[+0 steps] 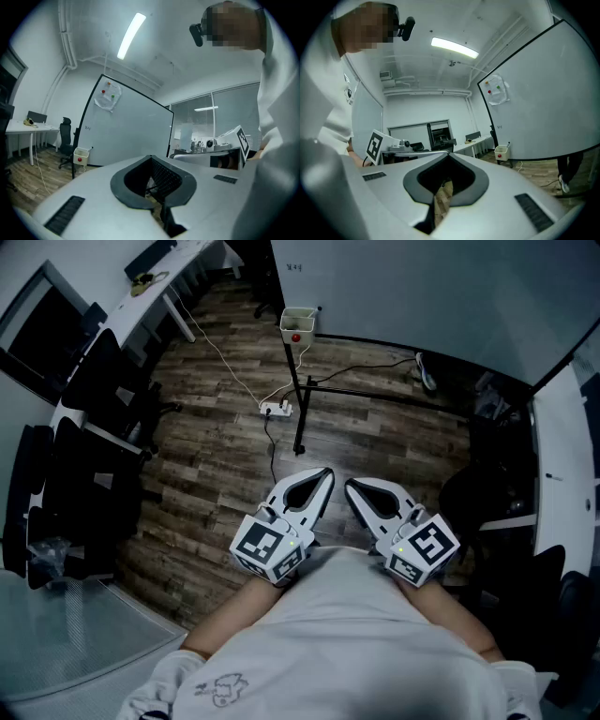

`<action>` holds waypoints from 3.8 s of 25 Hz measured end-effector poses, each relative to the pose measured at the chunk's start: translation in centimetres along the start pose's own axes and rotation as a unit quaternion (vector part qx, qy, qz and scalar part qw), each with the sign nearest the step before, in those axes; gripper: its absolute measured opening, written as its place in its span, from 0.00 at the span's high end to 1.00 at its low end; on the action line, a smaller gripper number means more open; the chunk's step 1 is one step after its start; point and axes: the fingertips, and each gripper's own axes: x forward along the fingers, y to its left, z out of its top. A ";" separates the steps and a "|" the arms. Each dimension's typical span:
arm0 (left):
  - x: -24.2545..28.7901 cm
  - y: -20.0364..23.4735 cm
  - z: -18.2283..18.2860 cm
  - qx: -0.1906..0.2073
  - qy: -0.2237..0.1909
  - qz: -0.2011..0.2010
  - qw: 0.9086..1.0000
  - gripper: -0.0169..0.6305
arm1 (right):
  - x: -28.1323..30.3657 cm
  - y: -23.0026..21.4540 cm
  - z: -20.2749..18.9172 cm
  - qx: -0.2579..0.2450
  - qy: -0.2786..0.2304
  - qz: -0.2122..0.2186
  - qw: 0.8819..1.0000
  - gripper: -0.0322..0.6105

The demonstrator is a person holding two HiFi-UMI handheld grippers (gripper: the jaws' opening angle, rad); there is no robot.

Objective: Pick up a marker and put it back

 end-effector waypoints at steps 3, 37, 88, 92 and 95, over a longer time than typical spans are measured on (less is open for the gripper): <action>0.0 1.0 0.2 -0.003 0.000 0.001 1.000 0.97 | 0.8 -0.3 0.0 0.009 -0.001 0.000 1.000 0.93; 2.4 24.2 5.2 -0.028 0.014 -0.053 0.998 0.97 | 23.9 -7.6 3.2 0.070 -0.028 -0.056 0.996 0.93; 8.4 39.0 5.5 -0.068 0.019 0.010 0.997 0.97 | 38.4 -17.8 3.9 0.118 0.003 -0.001 0.993 0.93; 11.5 40.2 5.9 -0.067 0.021 0.011 0.998 0.97 | 39.1 -21.1 4.7 0.118 0.001 -0.003 0.993 0.93; 14.0 41.7 6.2 -0.060 0.014 0.020 0.998 0.97 | 39.2 -24.0 5.3 0.116 -0.003 -0.006 0.993 0.93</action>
